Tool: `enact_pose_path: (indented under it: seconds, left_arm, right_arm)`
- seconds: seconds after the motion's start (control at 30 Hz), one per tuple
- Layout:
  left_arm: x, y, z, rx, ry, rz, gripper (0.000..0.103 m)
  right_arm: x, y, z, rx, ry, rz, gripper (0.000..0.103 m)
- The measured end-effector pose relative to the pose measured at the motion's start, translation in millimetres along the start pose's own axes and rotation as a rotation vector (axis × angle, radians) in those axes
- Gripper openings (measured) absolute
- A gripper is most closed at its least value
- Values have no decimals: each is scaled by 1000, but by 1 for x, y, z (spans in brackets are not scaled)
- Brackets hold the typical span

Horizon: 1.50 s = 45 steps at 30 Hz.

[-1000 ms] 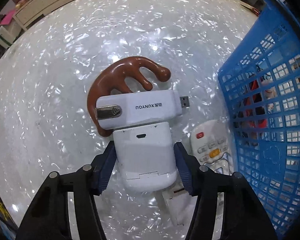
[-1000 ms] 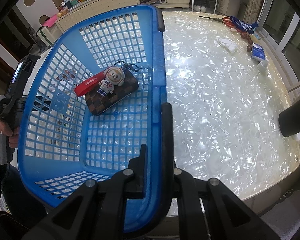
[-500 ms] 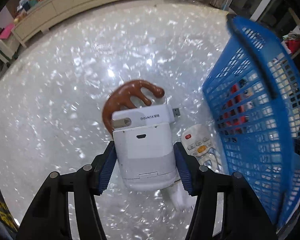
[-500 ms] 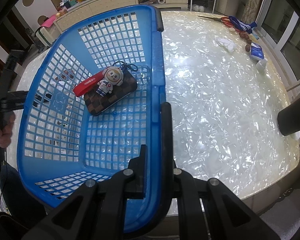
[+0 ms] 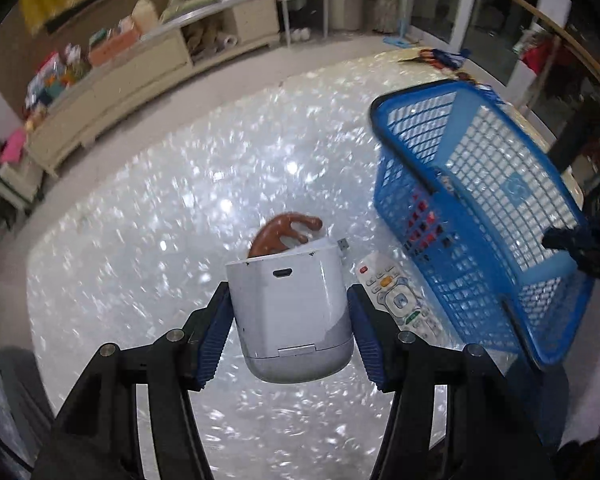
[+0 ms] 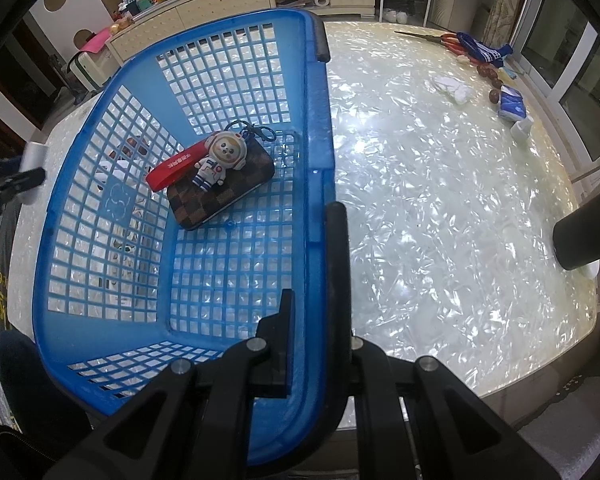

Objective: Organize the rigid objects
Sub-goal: 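Lift the white device with the left tool and carry it over the basket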

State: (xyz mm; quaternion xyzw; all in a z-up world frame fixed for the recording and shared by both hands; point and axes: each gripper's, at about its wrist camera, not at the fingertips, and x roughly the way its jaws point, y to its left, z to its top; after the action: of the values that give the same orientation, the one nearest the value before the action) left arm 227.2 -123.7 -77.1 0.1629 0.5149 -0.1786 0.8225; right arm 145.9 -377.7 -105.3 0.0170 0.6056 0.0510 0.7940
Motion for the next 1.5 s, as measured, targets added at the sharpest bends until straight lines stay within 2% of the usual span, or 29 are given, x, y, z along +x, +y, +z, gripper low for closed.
enact_pose_path:
  seconds: [0.13, 0.37, 0.43, 0.63, 0.77, 1.07, 1.17, 1.3, 1.5]
  left_arm:
    - [-28, -15, 5, 106, -50, -27, 61]
    - [-67, -64, 20, 308, -165, -75, 61]
    - [-66, -81, 25, 383, -182, -72, 61]
    - [-45, -113, 44, 439, -167, -99, 61]
    - [-31, -129, 50, 504, -207, -136, 61]
    - [13, -158, 63, 595, -159, -200, 61]
    - [34, -160, 69, 608, -127, -181, 61]
    - [54, -159, 77, 598, -93, -198, 61]
    - [78, -168, 84, 656, -35, -188, 61]
  right_arm:
    - [0, 0, 0, 1, -1, 1, 8]
    - [-1, 1, 0, -1, 0, 1, 8]
    - [-1, 1, 0, -1, -2, 4, 8]
    - [-2, 0, 0, 5, -5, 10, 8]
    - [-2, 0, 0, 2, -4, 13, 8]
    - [-1, -2, 0, 2, -6, 23, 8]
    - [-1, -3, 0, 5, -7, 26, 8]
    - [-1, -6, 1, 10, -12, 35, 8]
    - [0, -6, 1, 15, -17, 42, 8]
